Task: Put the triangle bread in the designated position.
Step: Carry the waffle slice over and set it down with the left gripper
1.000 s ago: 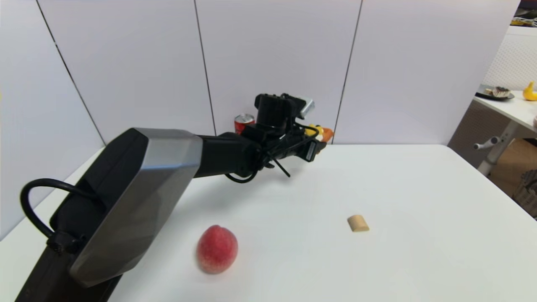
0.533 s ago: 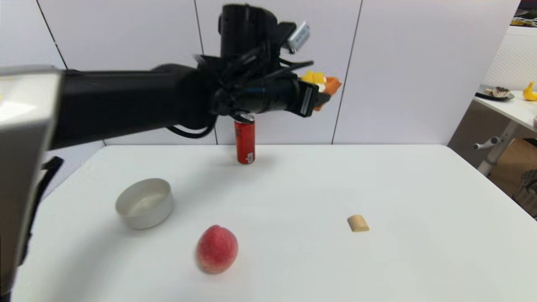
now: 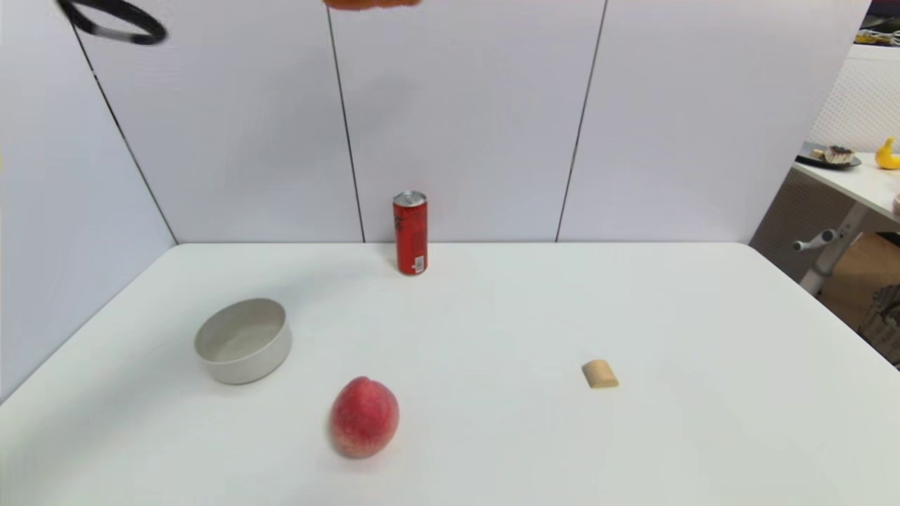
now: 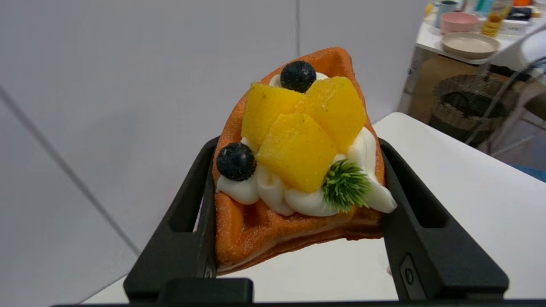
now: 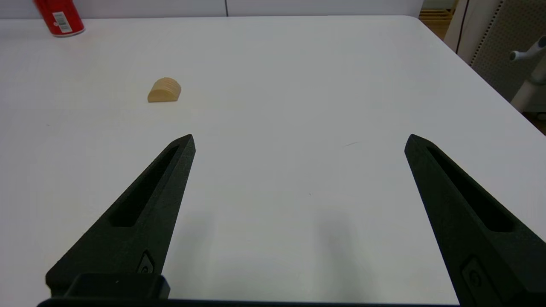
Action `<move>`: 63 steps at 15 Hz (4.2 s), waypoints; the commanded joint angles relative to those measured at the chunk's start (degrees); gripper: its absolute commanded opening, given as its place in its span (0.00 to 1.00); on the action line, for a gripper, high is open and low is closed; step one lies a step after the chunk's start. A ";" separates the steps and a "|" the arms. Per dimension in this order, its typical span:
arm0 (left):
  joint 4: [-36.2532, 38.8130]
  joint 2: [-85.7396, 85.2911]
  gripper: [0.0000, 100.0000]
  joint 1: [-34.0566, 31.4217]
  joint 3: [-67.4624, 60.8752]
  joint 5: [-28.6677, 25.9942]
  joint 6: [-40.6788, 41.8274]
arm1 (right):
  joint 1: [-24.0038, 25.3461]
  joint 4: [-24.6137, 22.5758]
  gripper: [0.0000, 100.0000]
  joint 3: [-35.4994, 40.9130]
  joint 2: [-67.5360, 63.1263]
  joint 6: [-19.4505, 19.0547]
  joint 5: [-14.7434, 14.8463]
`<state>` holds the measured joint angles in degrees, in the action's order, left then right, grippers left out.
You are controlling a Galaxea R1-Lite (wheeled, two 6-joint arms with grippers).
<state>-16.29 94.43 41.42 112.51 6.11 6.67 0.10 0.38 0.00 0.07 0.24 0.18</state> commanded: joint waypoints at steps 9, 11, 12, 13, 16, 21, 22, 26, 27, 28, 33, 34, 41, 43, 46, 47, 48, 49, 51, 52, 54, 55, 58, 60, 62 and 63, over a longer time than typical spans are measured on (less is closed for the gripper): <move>3.28 -17.88 0.00 -36.94 -21.54 3.03 7.75 | -0.01 0.06 1.00 0.00 -0.07 0.11 -0.01; 7.85 -17.96 0.00 -39.84 -29.27 -2.68 7.75 | 0.08 -0.03 1.00 0.00 -0.07 0.11 -0.01; 9.08 -17.88 0.00 -40.02 -32.00 -4.53 7.66 | -0.01 -0.03 1.00 0.09 -0.07 -0.07 -0.01; 9.78 -17.88 0.00 -40.28 -34.81 -6.02 7.57 | -0.01 -0.03 1.00 0.09 -0.07 0.11 -0.01; 15.94 -15.50 0.00 -40.37 -44.04 -12.00 7.57 | -0.01 -0.03 1.00 0.00 -0.07 0.11 -0.01; 30.88 -8.21 0.00 -40.37 -53.80 -17.18 7.92 | -0.01 -0.03 1.00 0.00 -0.07 -0.07 -0.01; 32.99 -6.71 0.00 -40.37 -54.76 -17.71 7.92 | -0.01 -0.03 1.00 0.00 -0.07 -0.07 -0.01; 38.79 0.05 0.00 -40.28 -55.47 -17.88 8.10 | -0.01 0.06 1.00 0.00 -0.07 0.11 -0.01; 40.37 1.64 0.00 -40.28 -55.73 -17.88 8.19 | 0.08 0.06 1.00 0.09 -0.07 0.11 -0.01; 41.07 3.04 0.00 -40.28 -55.82 -17.80 8.10 | -0.01 -0.03 1.00 0.00 -0.07 0.11 -0.01; 54.52 13.68 0.00 -40.37 -56.52 -17.62 8.19 | -0.01 -0.03 1.00 0.00 -0.07 0.11 -0.01; 55.75 14.47 0.00 -40.37 -57.05 -17.53 8.01 | -0.01 0.06 1.00 0.09 -0.07 -0.07 -0.01; 55.40 18.16 0.00 -40.37 -55.91 -17.53 7.66 | -0.01 -0.03 1.00 0.00 -0.07 0.11 -0.01; 52.85 17.90 0.00 -40.54 -53.88 -17.53 7.66 | -0.01 -0.03 1.00 0.00 -0.07 -0.07 -0.01; 42.65 17.54 0.00 -40.46 -45.62 -17.62 7.66 | 0.08 -0.03 1.00 0.09 -0.07 0.11 -0.01; 38.17 17.46 0.00 -40.54 -43.16 -17.71 7.57 | -0.01 -0.03 1.00 0.09 -0.07 0.11 -0.01; 35.10 17.37 0.00 -40.54 -41.49 -17.71 7.13 | 0.08 -0.03 1.00 0.00 -0.07 0.11 -0.01; 31.84 17.46 0.00 -40.46 -39.73 -17.71 6.16 | -0.01 -0.03 1.00 0.09 -0.07 -0.07 -0.01; 24.81 17.81 0.00 -40.46 -36.57 -17.71 5.11 | -0.01 -0.03 1.00 0.00 -0.07 -0.07 -0.01; 22.35 17.98 0.00 -40.46 -35.60 -17.80 4.93 | -0.01 0.06 1.00 0.00 -0.07 0.11 -0.01; 18.57 18.42 0.00 -40.54 -34.37 -17.71 3.53 | -0.01 -0.03 1.00 0.00 -0.07 -0.07 -0.01; 15.94 18.60 0.00 -40.54 -33.32 -17.71 3.18 | -0.01 0.06 1.00 0.00 -0.07 0.11 -0.01; 4.42 19.30 0.00 -40.54 -26.99 -17.71 3.18 | -0.01 -0.03 1.00 0.09 -0.07 -0.07 -0.01; 0.64 19.92 0.00 -40.54 -24.70 -17.80 3.35 | -0.01 0.06 1.00 0.09 -0.07 0.11 -0.01; 0.64 20.44 0.00 -40.54 -24.79 -17.80 3.44 | -0.01 -0.03 1.00 0.09 -0.07 -0.07 -0.01; 0.73 20.88 0.00 -40.54 -24.88 -17.80 3.35 | 0.08 -0.03 1.00 0.09 -0.07 0.11 -0.01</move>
<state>-15.43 114.36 0.88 87.43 -11.61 10.00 0.10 0.33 0.00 0.07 0.24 0.18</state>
